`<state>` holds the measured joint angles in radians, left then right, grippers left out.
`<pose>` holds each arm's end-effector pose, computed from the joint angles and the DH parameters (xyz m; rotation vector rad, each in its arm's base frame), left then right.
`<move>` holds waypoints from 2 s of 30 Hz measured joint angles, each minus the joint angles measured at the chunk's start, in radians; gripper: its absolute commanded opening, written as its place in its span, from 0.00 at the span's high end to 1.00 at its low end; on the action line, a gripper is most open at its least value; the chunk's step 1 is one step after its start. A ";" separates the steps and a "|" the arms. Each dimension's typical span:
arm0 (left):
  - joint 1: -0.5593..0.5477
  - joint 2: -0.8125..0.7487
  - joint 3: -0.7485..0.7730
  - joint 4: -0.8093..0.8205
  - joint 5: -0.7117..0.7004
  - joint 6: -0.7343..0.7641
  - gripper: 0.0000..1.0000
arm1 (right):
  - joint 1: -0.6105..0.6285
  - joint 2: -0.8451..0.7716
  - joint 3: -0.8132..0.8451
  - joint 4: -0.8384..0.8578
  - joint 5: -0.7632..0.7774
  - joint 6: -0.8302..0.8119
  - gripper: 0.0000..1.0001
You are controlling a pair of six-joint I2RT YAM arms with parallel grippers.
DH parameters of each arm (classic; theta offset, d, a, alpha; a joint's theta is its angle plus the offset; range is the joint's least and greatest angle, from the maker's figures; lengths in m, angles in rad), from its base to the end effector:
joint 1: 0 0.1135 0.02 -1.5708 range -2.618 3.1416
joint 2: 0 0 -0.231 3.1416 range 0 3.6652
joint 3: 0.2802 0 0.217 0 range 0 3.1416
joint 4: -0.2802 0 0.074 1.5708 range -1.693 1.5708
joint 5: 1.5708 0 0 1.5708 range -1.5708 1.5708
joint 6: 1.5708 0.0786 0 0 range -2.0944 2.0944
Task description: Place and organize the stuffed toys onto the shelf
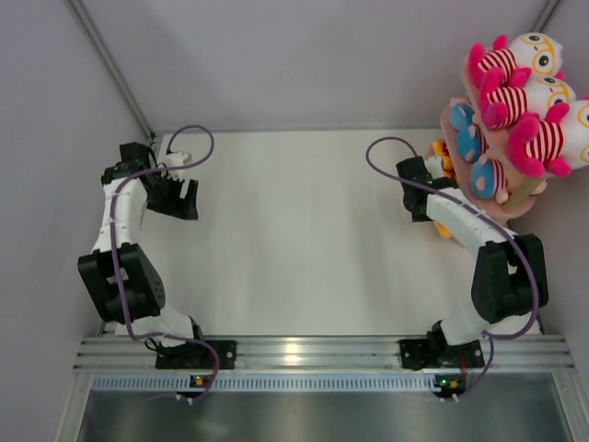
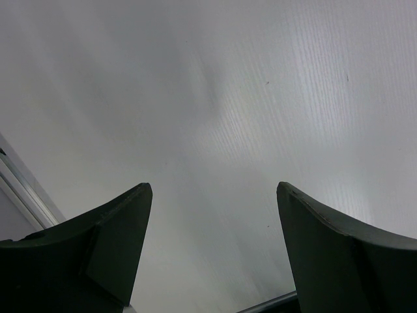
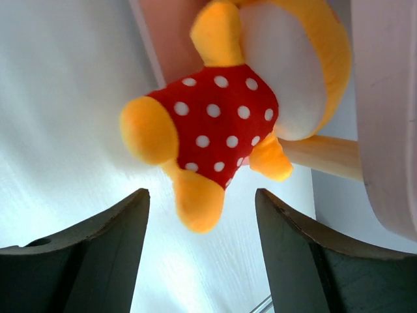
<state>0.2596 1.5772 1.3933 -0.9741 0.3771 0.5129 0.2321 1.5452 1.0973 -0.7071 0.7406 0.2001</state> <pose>0.2940 0.0481 0.2306 0.4332 2.5761 -0.2555 0.2860 0.0131 0.1874 0.1625 2.4688 -0.8235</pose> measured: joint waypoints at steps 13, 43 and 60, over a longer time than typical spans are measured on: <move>0.000 0.000 0.000 0.000 0.000 0.000 0.17 | 0.230 -0.003 0.039 -0.031 -0.090 0.043 1.00; 0.000 -0.016 -0.003 0.000 -0.038 0.006 0.16 | -0.095 0.243 0.095 0.205 -0.064 -0.103 0.99; 0.000 -0.034 -0.007 -0.004 -0.058 -0.042 0.14 | 0.327 -0.097 -0.030 0.353 -0.152 -0.217 0.01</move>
<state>0.2592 1.5433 1.3861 -0.9779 0.3195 0.4709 0.5587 1.4479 1.0672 -0.3542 0.5888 -0.0166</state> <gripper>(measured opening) 0.855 0.992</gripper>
